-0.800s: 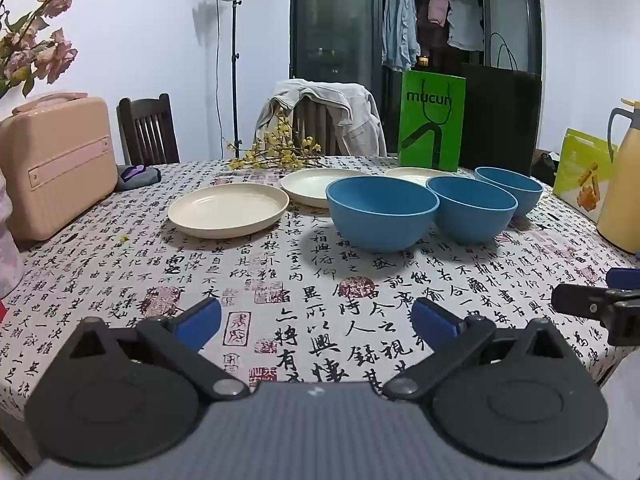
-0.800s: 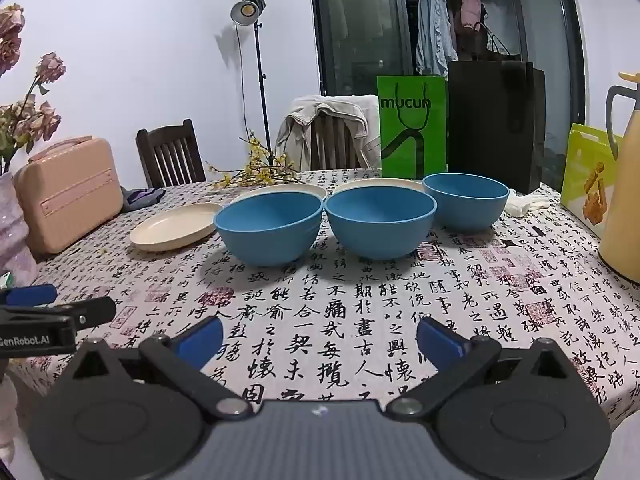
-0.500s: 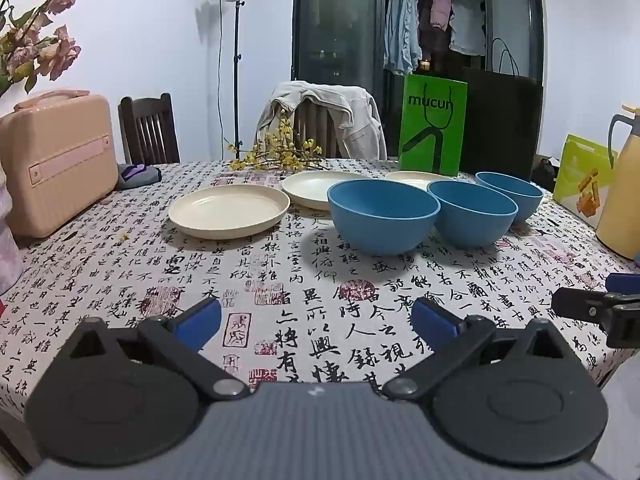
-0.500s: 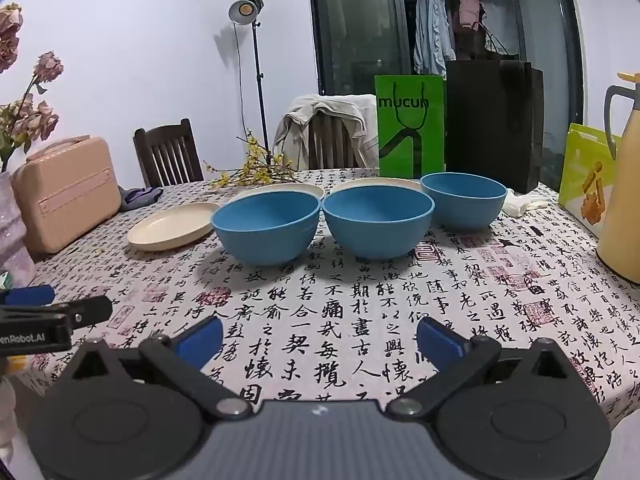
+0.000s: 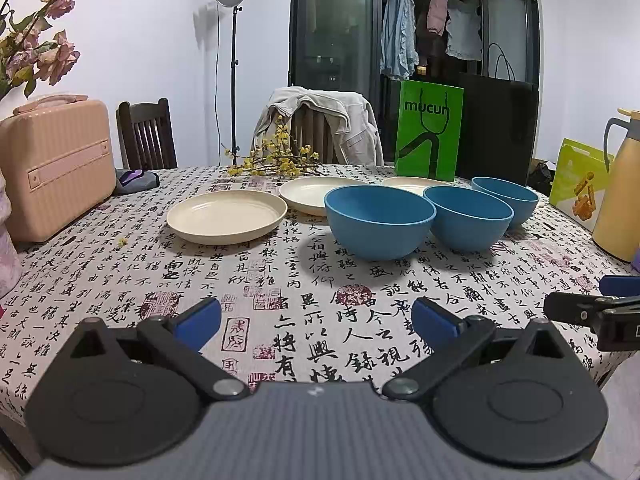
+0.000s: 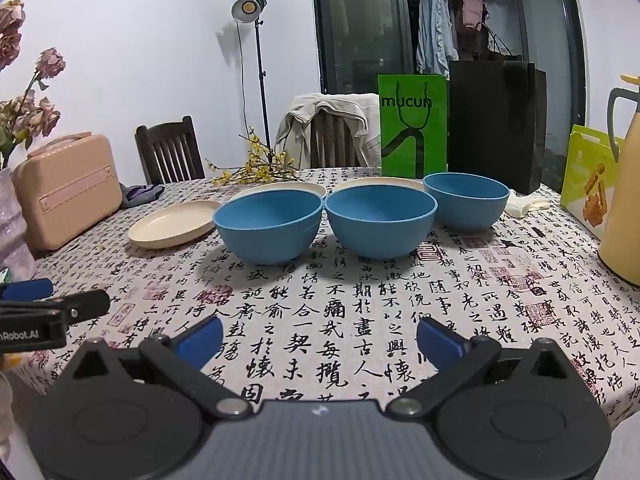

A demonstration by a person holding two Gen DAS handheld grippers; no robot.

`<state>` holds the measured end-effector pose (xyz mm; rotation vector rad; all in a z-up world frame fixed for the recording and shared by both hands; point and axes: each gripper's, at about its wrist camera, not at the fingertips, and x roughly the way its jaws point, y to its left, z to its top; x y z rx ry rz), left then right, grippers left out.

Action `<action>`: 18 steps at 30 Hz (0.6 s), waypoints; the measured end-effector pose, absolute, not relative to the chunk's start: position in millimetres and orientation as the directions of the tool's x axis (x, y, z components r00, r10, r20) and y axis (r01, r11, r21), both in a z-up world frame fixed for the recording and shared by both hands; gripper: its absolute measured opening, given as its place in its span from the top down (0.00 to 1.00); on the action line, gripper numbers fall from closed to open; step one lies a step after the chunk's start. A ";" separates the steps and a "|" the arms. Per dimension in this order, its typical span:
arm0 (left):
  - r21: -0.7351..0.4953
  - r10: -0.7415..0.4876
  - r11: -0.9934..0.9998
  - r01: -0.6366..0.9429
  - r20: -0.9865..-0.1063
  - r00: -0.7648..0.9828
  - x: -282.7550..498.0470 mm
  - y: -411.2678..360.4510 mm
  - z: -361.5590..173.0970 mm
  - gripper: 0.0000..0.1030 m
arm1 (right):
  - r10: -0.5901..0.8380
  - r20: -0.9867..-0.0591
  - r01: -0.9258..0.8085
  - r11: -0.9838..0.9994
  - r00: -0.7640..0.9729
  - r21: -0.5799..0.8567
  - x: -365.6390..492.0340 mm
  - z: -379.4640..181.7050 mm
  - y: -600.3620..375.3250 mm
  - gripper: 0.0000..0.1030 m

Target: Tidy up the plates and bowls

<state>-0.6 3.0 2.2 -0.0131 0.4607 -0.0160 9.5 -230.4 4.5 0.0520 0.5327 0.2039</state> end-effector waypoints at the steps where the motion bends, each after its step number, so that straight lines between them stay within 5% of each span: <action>1: -0.017 -0.019 1.000 0.013 -0.446 0.895 -0.5 3.3 1.8 0.00 | 0.207 -0.498 -0.180 0.978 0.842 0.103 9.4 4.5 -230.5 0.00; 18: -0.027 -0.021 1.000 0.010 -0.445 0.895 -0.3 6.4 1.3 0.00 | 0.206 -0.502 -0.180 0.978 0.840 0.102 10.6 3.3 -231.5 0.00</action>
